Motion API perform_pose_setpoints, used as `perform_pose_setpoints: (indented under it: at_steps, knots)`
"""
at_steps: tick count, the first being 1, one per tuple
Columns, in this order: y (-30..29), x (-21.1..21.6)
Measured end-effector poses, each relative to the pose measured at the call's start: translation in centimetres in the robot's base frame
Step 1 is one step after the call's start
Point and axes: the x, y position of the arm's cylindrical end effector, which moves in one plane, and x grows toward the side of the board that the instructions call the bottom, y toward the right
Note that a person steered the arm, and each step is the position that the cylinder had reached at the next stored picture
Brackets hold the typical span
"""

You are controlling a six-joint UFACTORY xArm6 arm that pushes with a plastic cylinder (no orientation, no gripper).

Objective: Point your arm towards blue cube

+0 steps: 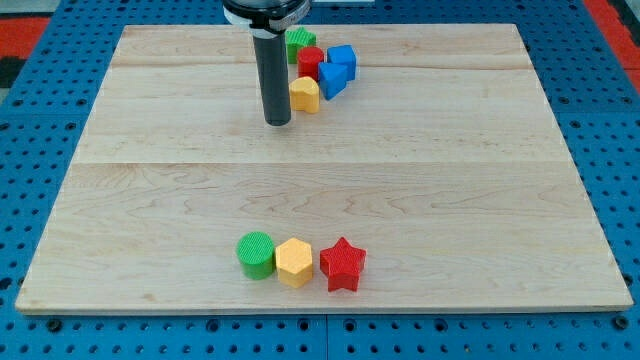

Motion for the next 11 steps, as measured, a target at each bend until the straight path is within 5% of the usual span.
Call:
perform_pose_setpoints:
  at_steps: [6,8,10,11]
  knots:
    - [5.0,0.3]
    - [12.7,0.2]
    - [17.8,-9.8]
    - [13.4,-15.8]
